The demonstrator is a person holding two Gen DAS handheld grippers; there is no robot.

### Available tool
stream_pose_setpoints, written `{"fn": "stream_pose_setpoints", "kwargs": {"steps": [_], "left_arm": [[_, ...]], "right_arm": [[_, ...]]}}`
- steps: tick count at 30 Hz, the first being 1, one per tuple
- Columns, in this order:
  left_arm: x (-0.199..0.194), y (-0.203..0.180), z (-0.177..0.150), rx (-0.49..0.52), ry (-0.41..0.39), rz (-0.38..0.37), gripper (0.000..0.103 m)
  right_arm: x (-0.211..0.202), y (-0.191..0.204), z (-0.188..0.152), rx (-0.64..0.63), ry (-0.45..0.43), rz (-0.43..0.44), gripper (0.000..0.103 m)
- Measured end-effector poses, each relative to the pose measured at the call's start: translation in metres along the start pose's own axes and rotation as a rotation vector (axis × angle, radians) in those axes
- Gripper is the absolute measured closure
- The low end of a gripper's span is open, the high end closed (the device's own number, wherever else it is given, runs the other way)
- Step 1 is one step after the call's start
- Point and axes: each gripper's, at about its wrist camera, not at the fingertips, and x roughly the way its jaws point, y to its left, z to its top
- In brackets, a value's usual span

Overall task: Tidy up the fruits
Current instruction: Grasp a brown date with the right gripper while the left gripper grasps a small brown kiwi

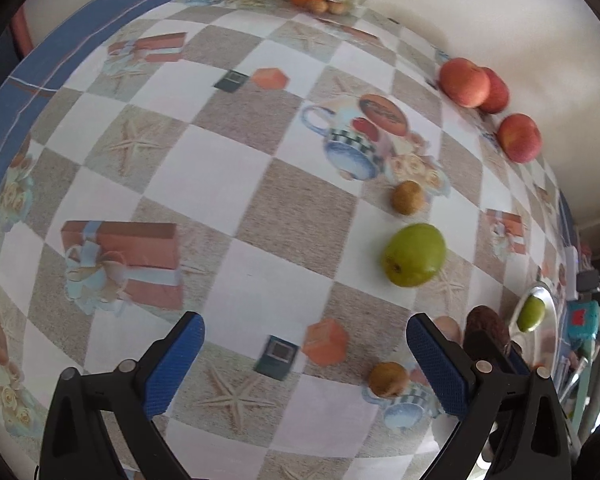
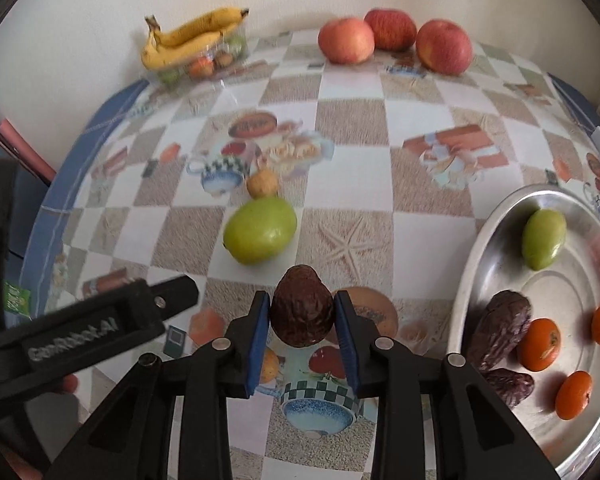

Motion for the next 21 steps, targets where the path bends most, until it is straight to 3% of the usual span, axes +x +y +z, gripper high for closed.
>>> {"fn": "stream_pose_setpoints", "kwargs": {"steps": [3,6,11,17,21], "left_arm": [[0.002,-0.009,-0.003,0.035,0.021,-0.039,0.007],[0.007,-0.020,-0.010,0.065,0.057,-0.083,0.020],[0.013,-0.033,-0.024,0.092,0.110,-0.138,0.053],[0.014,-0.044,-0.036,0.127,0.123,-0.138,0.075],[0.014,-0.046,-0.035,0.128,0.103,-0.128,0.076]], "right_arm": [[-0.010,-0.008,0.001,0.021,-0.017,-0.017,0.069],[-0.022,-0.021,0.001,0.044,-0.041,-0.048,0.069],[-0.044,-0.044,0.001,0.083,-0.092,-0.072,0.069],[-0.056,-0.060,-0.003,0.098,-0.112,-0.102,0.069],[-0.057,-0.063,-0.004,0.095,-0.112,-0.108,0.069]]}}
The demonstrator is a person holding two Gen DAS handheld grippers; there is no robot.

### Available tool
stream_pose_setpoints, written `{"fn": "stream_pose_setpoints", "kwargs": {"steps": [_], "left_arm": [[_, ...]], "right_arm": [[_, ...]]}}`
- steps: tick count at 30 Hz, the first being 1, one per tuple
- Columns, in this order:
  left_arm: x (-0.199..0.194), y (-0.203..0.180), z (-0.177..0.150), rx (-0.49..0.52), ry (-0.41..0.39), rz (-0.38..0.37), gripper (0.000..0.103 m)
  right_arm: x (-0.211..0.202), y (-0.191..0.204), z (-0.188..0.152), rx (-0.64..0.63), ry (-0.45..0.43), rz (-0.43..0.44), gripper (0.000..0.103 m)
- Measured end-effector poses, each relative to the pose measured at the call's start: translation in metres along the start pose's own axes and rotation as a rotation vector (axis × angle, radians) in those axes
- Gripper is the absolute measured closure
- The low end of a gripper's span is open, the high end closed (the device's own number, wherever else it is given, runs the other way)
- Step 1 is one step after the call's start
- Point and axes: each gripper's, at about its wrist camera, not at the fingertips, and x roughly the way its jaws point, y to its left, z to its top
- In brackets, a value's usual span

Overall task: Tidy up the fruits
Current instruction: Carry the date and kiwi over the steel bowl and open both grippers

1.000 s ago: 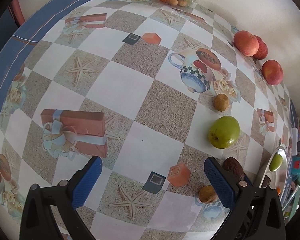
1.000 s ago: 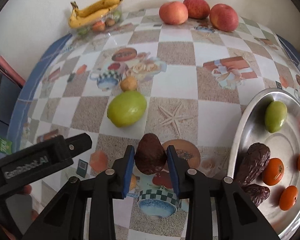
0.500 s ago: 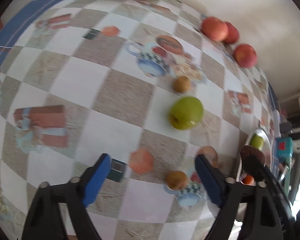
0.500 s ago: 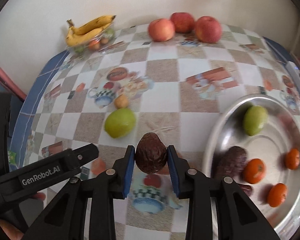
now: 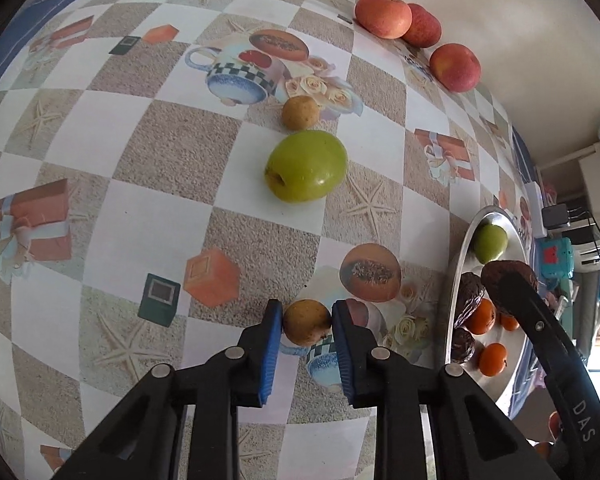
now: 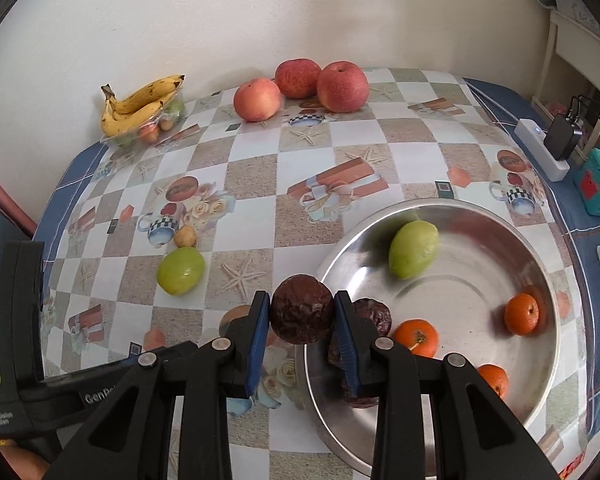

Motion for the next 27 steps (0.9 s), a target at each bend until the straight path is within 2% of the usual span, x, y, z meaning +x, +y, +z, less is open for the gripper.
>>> {"fn": "stream_pose_setpoints", "kwargs": {"steps": [6,11,19,24,27], "left_arm": [[-0.003,0.001,0.002,-0.013,-0.007,-0.032,0.076],[-0.012,-0.016,-0.001,0.025,-0.038,-0.103,0.076],[-0.010,-0.083,-0.022,0.202,-0.039,-0.222,0.076],[-0.002,-0.126,-0.044,0.343,-0.017,-0.254,0.076],[0.003,-0.137,-0.055,0.388,0.016,-0.267,0.074]], "right_arm": [[-0.001,-0.001,-0.001,-0.009,0.003,-0.001,0.069],[-0.004,-0.008,0.000,0.008,-0.004,-0.008,0.069],[-0.009,-0.061,-0.001,0.126,0.004,-0.113,0.069],[-0.017,-0.099,-0.005,0.200,0.001,-0.166,0.069],[-0.022,-0.112,-0.008,0.230,-0.003,-0.175,0.069]]}}
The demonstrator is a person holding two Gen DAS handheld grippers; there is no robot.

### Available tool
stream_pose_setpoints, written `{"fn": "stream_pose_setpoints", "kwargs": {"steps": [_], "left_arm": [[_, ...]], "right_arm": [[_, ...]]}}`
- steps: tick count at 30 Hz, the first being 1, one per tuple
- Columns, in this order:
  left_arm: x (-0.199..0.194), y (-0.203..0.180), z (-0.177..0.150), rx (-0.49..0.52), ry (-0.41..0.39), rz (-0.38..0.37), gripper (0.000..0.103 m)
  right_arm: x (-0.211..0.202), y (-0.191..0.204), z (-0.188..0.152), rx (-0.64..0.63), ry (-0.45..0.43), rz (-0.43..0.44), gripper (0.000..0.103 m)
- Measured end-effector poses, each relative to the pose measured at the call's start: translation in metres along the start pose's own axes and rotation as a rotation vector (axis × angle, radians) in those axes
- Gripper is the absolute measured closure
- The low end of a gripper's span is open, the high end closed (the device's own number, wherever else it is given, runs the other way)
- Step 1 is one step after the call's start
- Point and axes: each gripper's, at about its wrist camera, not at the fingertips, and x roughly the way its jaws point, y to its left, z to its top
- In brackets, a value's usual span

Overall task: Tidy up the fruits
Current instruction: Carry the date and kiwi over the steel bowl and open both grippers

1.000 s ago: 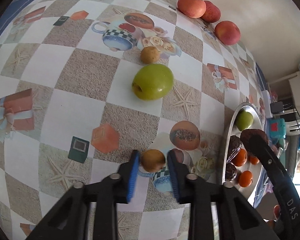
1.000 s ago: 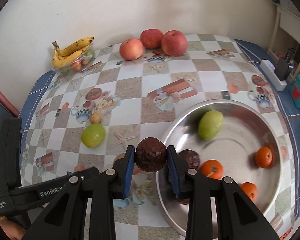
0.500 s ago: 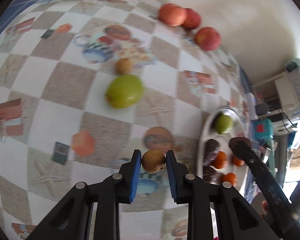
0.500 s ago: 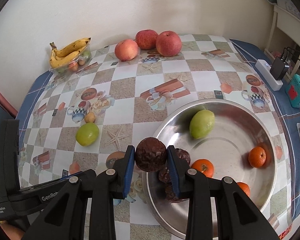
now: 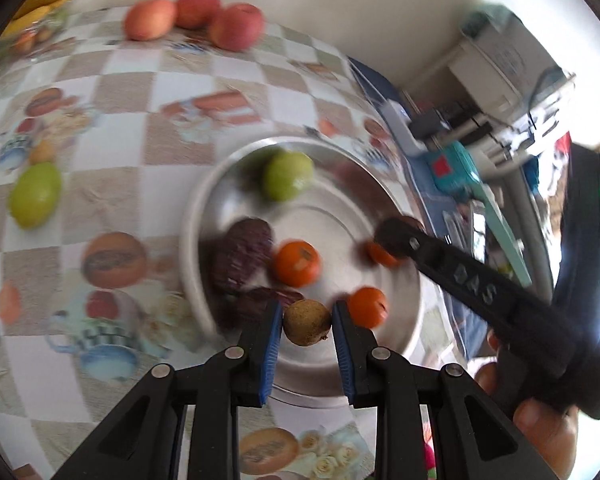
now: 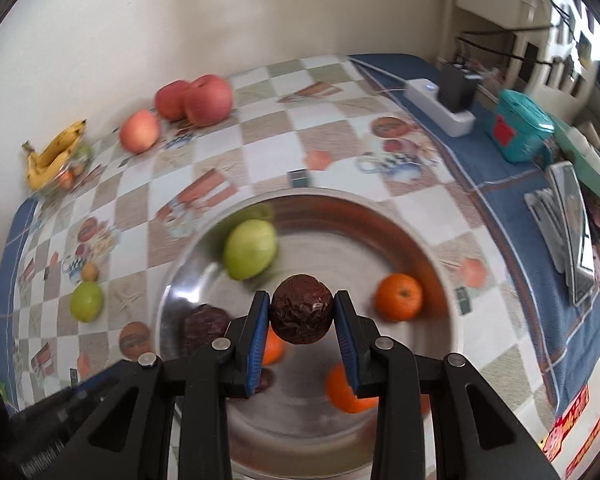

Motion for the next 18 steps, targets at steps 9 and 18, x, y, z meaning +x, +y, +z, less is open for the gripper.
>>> {"fn": "stream_pose_setpoints", "kwargs": {"steps": [9,18], "left_arm": [[0.004,0.016,0.002,-0.030,0.024,0.061,0.074],[-0.015,0.052,0.012,-0.136,-0.004,0.148,0.053]], "right_arm": [[0.000,-0.008,0.001,0.020,0.011,-0.004,0.065],[0.004,-0.001,0.000,0.004,0.033,-0.007,0.057]]}}
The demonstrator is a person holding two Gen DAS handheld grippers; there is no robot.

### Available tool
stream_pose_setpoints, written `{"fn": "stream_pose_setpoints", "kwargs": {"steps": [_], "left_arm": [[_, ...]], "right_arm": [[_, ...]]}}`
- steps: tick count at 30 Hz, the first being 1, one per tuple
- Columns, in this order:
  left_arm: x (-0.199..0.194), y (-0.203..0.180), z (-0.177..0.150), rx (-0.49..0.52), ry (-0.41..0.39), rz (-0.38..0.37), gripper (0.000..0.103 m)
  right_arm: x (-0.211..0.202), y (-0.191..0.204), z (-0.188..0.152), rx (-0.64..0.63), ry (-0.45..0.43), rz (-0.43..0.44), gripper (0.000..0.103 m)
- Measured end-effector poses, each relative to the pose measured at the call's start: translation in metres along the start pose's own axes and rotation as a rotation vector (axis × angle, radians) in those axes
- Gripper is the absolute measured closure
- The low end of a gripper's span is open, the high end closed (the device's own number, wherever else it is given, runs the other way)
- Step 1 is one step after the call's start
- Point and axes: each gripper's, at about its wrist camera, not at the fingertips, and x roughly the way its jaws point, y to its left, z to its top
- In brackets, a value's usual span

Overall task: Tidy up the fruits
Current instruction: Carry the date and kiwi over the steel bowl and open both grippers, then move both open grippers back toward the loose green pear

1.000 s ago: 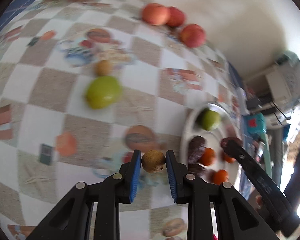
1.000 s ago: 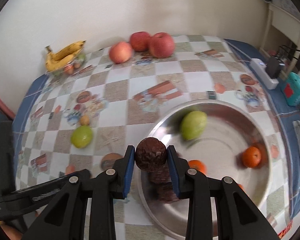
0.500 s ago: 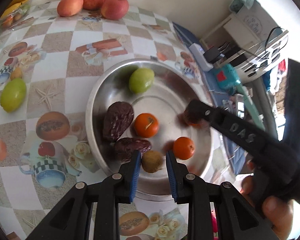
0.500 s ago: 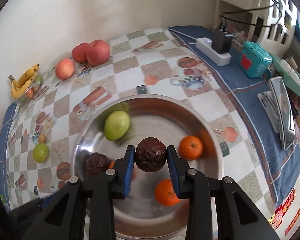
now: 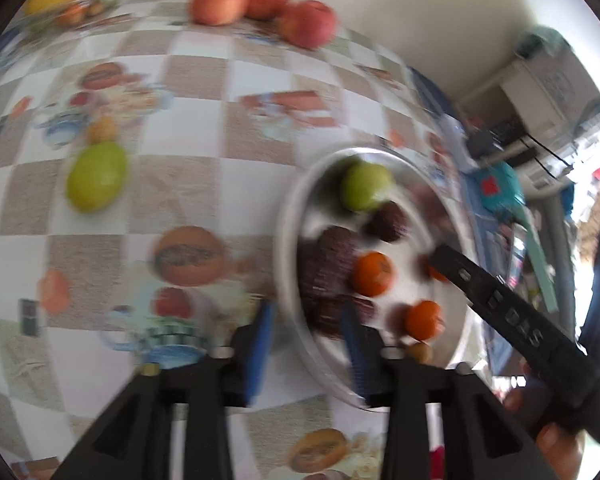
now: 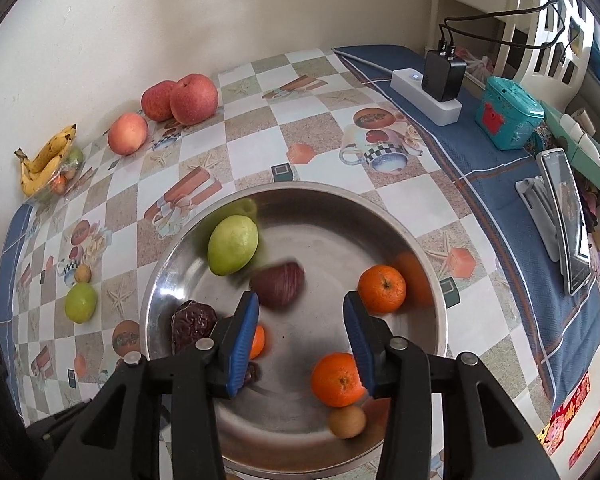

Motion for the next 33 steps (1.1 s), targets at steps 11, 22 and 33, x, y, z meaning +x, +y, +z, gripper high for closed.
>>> {"fn": "stream_pose_setpoints", "kwargs": {"steps": [11,22,33], "left_arm": [[-0.032,0.060,0.014,-0.133,-0.117,0.263,0.021],[-0.047,0.097,0.013,-0.194,-0.179,0.480,0.000],[-0.050,0.110,0.011,-0.253,-0.167,0.492,0.000]], "right_arm": [[0.008,0.026,-0.005,-0.067,0.037,-0.003,0.052],[0.011,0.064,-0.010,-0.127,0.047,0.014,0.036],[0.018,0.104,-0.021,-0.201,0.069,0.023,0.022]]}}
